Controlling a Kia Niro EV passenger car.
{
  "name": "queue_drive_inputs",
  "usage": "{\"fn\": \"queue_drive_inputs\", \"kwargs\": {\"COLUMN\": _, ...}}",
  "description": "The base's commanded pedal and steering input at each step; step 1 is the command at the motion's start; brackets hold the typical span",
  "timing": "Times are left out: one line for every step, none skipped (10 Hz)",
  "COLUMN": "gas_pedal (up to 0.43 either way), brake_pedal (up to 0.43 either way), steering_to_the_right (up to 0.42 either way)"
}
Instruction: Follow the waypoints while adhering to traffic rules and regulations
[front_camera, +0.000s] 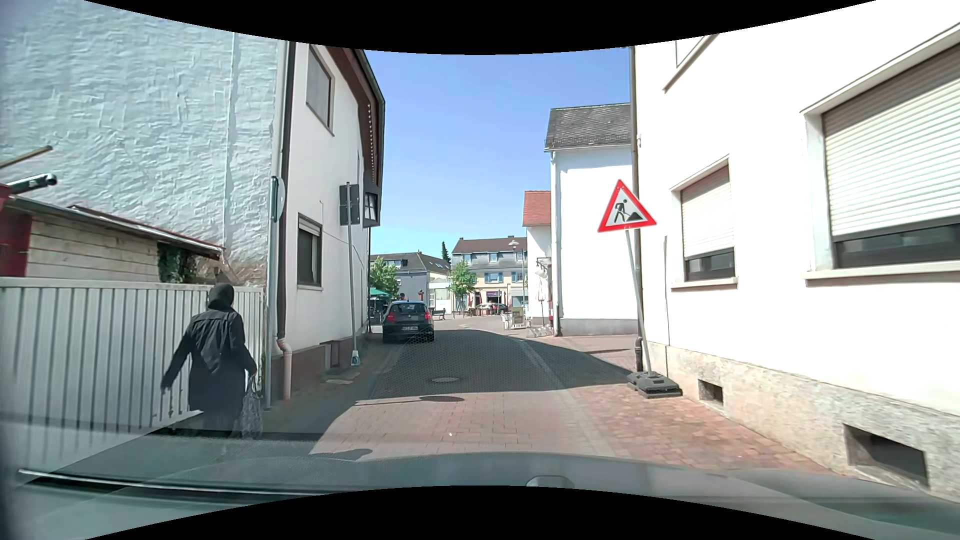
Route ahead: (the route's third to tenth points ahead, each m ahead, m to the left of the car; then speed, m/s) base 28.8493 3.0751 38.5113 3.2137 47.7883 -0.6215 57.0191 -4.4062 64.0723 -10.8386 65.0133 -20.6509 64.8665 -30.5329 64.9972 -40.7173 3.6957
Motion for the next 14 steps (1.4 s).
{"fn": "queue_drive_inputs", "kwargs": {"gas_pedal": 0.02, "brake_pedal": 0.0, "steering_to_the_right": -0.01}}
{"fn": "queue_drive_inputs", "kwargs": {"gas_pedal": 0.02, "brake_pedal": 0.0, "steering_to_the_right": -0.01}}
{"fn": "queue_drive_inputs", "kwargs": {"gas_pedal": 0.02, "brake_pedal": 0.0, "steering_to_the_right": -0.01}}
{"fn": "queue_drive_inputs", "kwargs": {"gas_pedal": 0.02, "brake_pedal": 0.0, "steering_to_the_right": -0.011}}
{"fn": "queue_drive_inputs", "kwargs": {"gas_pedal": 0.02, "brake_pedal": 0.0, "steering_to_the_right": -0.011}}
{"fn": "queue_drive_inputs", "kwargs": {"gas_pedal": 0.02, "brake_pedal": 0.0, "steering_to_the_right": -0.012}}
{"fn": "queue_drive_inputs", "kwargs": {"gas_pedal": 0.02, "brake_pedal": 0.0, "steering_to_the_right": -0.011}}
{"fn": "queue_drive_inputs", "kwargs": {"gas_pedal": 0.02, "brake_pedal": 0.0, "steering_to_the_right": -0.011}}
{"fn": "queue_drive_inputs", "kwargs": {"gas_pedal": 0.02, "brake_pedal": 0.0, "steering_to_the_right": -0.012}}
{"fn": "queue_drive_inputs", "kwargs": {"gas_pedal": 0.02, "brake_pedal": 0.0, "steering_to_the_right": -0.013}}
{"fn": "queue_drive_inputs", "kwargs": {"gas_pedal": 0.02, "brake_pedal": 0.0, "steering_to_the_right": -0.014}}
{"fn": "queue_drive_inputs", "kwargs": {"gas_pedal": 0.02, "brake_pedal": 0.0, "steering_to_the_right": -0.015}}
{"fn": "queue_drive_inputs", "kwargs": {"gas_pedal": 0.02, "brake_pedal": 0.0, "steering_to_the_right": -0.017}}
{"fn": "queue_drive_inputs", "kwargs": {"gas_pedal": 0.02, "brake_pedal": 0.0, "steering_to_the_right": -0.019}}
